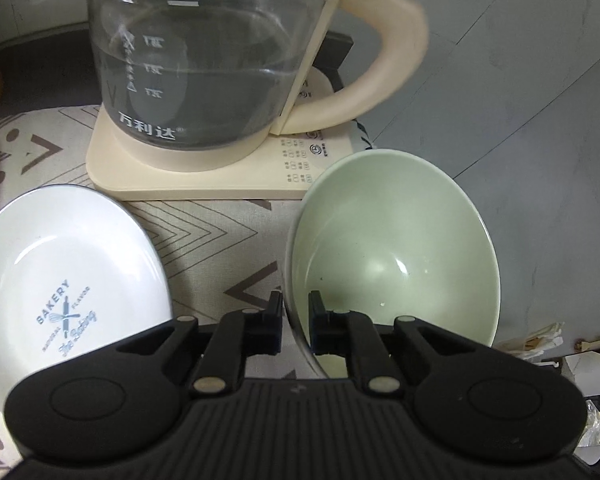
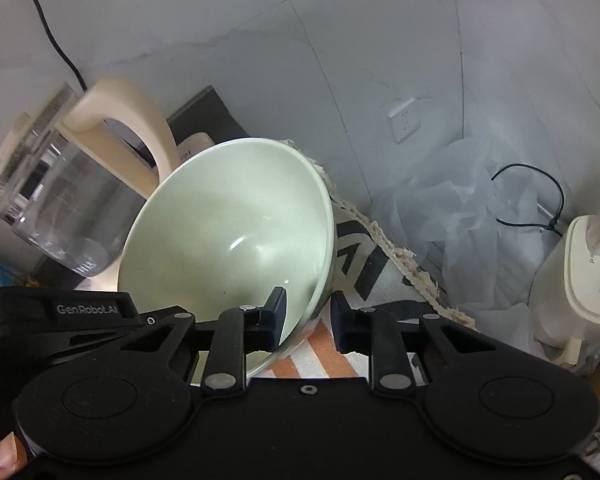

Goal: Organize plates and bowls
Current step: 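Close the right gripper on the rim of the smaller green bowl, then carry the smaller green bowl and lower it into the bowl stack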

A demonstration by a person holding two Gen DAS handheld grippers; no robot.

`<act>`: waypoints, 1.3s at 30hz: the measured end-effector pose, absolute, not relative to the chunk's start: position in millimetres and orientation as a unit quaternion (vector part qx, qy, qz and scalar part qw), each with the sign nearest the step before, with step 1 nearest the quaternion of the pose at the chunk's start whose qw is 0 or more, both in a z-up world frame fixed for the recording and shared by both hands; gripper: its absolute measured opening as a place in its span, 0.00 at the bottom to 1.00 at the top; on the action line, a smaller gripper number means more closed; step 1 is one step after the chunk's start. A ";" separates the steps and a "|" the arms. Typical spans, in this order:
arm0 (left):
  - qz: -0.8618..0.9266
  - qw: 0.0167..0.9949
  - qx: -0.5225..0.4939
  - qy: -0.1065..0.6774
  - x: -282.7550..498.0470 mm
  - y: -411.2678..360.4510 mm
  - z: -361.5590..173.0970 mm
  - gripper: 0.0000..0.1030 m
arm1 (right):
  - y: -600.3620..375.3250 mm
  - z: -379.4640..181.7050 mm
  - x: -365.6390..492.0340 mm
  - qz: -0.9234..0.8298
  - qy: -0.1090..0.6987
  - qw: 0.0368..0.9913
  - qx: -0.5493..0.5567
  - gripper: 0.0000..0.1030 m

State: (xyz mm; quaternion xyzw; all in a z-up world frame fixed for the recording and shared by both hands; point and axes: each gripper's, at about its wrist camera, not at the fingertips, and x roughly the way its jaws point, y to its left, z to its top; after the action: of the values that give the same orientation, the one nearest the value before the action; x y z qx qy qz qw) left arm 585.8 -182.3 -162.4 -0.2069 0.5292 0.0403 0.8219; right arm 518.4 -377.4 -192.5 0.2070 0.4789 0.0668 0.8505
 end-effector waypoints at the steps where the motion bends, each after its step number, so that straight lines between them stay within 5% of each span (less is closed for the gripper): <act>1: 0.039 0.823 -0.209 0.526 582.9 -182.4 -159.1 0.10 | -377.7 -189.7 516.1 0.068 0.477 0.851 0.208 0.23; 39: -0.008 0.855 -0.209 0.474 411.2 -149.4 -66.0 0.10 | -338.4 -85.2 367.9 0.059 0.392 0.893 0.215 0.22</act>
State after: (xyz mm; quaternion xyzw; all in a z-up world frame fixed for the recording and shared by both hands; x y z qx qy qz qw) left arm 411.2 -149.4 -66.0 -0.2091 0.4745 -0.0083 0.8550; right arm 367.9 -338.4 -85.2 0.2152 0.3918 0.0590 0.8926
